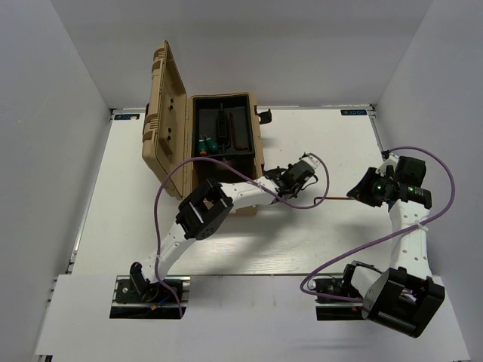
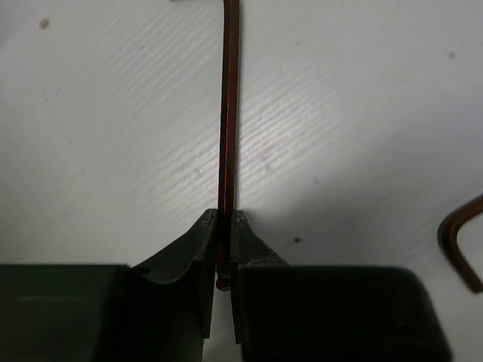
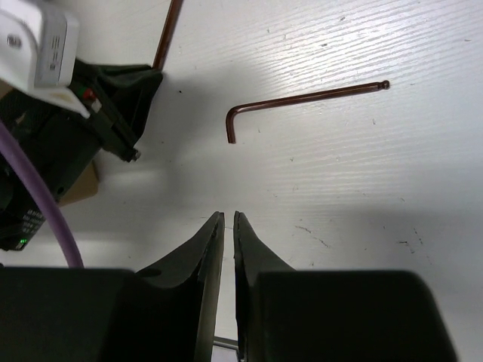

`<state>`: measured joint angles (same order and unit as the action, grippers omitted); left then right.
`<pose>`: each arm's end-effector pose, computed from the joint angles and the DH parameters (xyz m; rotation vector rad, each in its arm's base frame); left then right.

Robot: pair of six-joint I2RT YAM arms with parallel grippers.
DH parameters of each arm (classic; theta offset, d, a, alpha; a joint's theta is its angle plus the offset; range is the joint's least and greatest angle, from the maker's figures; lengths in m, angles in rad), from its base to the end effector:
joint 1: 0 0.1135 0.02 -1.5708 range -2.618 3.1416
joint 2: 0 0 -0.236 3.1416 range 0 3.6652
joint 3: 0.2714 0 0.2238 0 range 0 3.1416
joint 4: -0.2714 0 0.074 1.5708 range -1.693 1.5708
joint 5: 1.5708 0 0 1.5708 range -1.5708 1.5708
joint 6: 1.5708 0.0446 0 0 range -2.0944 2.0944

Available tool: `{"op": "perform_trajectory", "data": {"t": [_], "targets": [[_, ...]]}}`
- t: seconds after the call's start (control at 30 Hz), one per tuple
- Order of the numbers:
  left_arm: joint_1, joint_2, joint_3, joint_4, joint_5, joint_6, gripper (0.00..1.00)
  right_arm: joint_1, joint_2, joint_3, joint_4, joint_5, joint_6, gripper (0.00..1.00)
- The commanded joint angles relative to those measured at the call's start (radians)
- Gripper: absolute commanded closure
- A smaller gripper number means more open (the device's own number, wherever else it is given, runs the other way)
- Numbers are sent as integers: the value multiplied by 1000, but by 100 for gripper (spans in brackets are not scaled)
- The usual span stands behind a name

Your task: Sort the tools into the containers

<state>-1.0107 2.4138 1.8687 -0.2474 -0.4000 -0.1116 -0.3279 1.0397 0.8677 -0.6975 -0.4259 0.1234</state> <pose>0.2763 -0.4080 0.1281 0.8203 2.1364 -0.1063 0.1925 -0.0460 0.2516 0.3480 2.3547 0.4218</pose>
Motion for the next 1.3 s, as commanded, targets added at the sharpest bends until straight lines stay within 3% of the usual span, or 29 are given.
{"op": "perform_trajectory", "data": {"t": [0.0, 0.17, 0.23, 0.5, 0.7, 0.8, 1.03, 1.17, 1.27], "targets": [[-12, -25, -198, -214, 99, -2, 100, -7, -17, -7, 27, -22, 1, 84], [-43, -110, -299, -187, 141, -23, 99, -5, -13, -6, 27, -36, 2, 84], [-43, -99, -299, -187, 150, -23, 91, -7, -13, -4, 27, -36, 2, 84], [-52, 11, -139, -246, 161, -2, 65, -7, -15, -7, 26, -33, 3, 84], [-52, 71, -28, -296, 161, 18, 61, -10, -18, -7, 24, -33, 2, 84], [-52, 82, -16, -296, 161, 18, 63, -10, -20, -4, 27, -33, -1, 82], [-52, 91, -66, -296, 161, 18, 91, -10, -20, -6, 24, -33, 1, 82], [-52, 62, -88, -286, 181, 18, 100, -13, -21, -6, 24, -34, -1, 82], [-52, 24, -97, -264, 190, 18, 100, -16, -21, -6, 21, -36, -4, 82]]}}
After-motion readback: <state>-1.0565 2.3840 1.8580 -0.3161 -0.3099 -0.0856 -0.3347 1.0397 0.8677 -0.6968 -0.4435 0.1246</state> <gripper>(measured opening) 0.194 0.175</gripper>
